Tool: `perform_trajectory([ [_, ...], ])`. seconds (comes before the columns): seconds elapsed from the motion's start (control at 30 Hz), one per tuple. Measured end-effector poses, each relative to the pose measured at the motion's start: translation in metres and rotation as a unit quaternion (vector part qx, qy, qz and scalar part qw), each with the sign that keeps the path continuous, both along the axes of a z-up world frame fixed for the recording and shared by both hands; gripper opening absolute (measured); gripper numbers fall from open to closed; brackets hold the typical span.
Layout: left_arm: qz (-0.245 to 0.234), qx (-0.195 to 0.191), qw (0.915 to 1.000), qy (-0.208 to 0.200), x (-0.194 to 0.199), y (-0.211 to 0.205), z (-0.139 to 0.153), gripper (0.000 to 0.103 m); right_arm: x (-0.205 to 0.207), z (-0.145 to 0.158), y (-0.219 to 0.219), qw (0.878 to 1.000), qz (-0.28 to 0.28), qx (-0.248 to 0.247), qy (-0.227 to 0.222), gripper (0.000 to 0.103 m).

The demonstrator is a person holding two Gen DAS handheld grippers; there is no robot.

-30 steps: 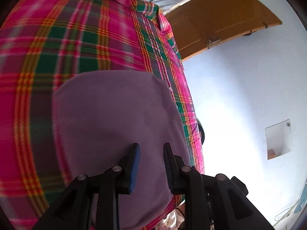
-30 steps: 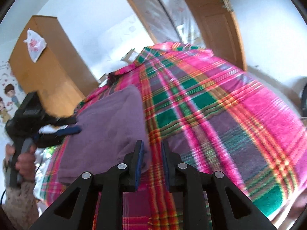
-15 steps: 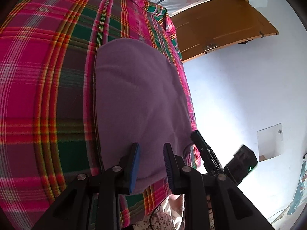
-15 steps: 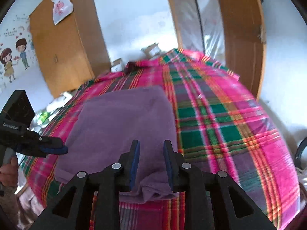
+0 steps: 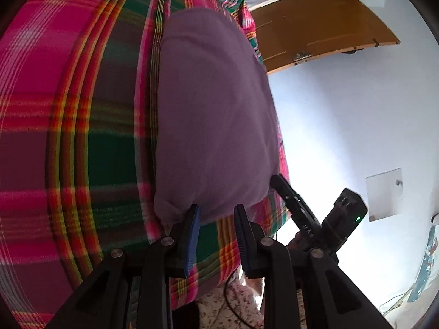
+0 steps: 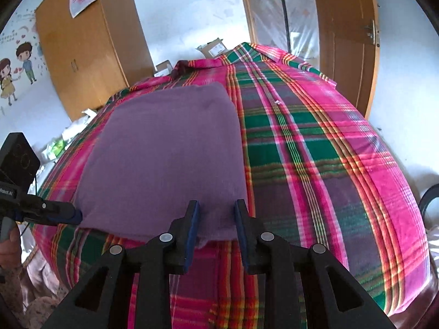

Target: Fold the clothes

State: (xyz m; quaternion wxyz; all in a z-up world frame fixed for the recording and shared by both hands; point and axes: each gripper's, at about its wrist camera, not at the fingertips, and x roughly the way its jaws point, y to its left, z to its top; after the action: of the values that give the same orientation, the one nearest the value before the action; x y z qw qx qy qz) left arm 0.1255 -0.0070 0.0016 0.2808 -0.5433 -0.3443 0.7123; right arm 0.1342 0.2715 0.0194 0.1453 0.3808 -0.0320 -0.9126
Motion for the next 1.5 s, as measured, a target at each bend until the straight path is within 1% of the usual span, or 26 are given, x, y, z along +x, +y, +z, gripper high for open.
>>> perform_trajectory([
  [0.2,-0.007,-0.006,1.0000,-0.003,0.003,0.004,-0.002,0.026,0.008,-0.004,0.003,1.000,0.005,0.005,-0.013,0.027],
  [0.23,-0.008,-0.006,0.9999,-0.004,-0.006,0.010,-0.002,0.026,0.008,-0.004,0.003,1.000,0.005,0.006,-0.013,0.027],
  [0.33,-0.015,-0.019,0.9997,-0.008,-0.005,0.011,-0.002,0.026,0.013,0.005,0.006,1.000,0.002,0.006,-0.002,0.027],
  [0.4,-0.014,-0.034,0.9993,-0.010,-0.003,0.009,0.000,0.026,0.016,0.016,0.006,1.000,0.001,0.007,0.016,0.027],
  [0.5,-0.009,-0.016,0.9998,0.010,-0.001,0.002,0.010,0.026,0.017,0.028,0.003,0.999,0.006,0.012,0.035,0.027],
  [0.6,0.005,-0.014,0.9991,0.041,-0.005,-0.006,0.028,0.026,0.008,0.034,0.000,0.999,0.014,0.013,0.040,0.027],
  [0.73,0.024,-0.026,0.9973,0.065,-0.029,-0.012,0.048,0.026,-0.002,0.037,-0.022,0.998,0.044,0.002,0.036,0.027],
  [0.8,0.036,-0.028,0.9965,0.070,-0.045,-0.010,0.055,0.027,-0.004,0.038,-0.037,0.997,0.066,0.001,0.037,0.027],
  [0.87,0.030,-0.032,0.9956,0.082,-0.059,-0.005,0.062,0.027,-0.004,0.037,-0.057,0.995,0.095,0.008,0.042,0.027],
  [0.93,0.025,-0.036,0.9959,0.080,-0.077,0.005,0.063,0.027,-0.007,0.034,-0.077,0.992,0.119,0.016,0.045,0.027],
  [1.03,0.018,-0.040,0.9961,0.076,-0.103,0.019,0.064,0.026,-0.014,0.028,-0.094,0.990,0.135,0.016,0.033,0.027],
  [1.1,0.030,-0.043,0.9961,0.071,-0.113,0.023,0.059,0.026,-0.018,0.023,-0.103,0.989,0.142,0.019,0.028,0.027],
  [1.2,0.027,-0.040,0.9968,0.063,-0.127,0.025,0.050,0.026,-0.022,0.015,-0.115,0.988,0.151,0.022,0.020,0.027],
  [1.3,0.033,-0.036,0.9972,0.057,-0.128,0.016,0.041,0.026,-0.028,0.009,-0.118,0.989,0.148,0.023,0.009,0.027],
  [1.4,0.028,-0.031,0.9980,0.047,-0.131,0.012,0.031,0.026,-0.032,0.004,-0.122,0.989,0.143,0.025,-0.001,0.027],
  [1.5,0.022,-0.027,0.9980,0.053,-0.134,0.012,0.026,0.023,-0.032,0.000,-0.125,0.990,0.135,0.029,-0.003,0.028],
])
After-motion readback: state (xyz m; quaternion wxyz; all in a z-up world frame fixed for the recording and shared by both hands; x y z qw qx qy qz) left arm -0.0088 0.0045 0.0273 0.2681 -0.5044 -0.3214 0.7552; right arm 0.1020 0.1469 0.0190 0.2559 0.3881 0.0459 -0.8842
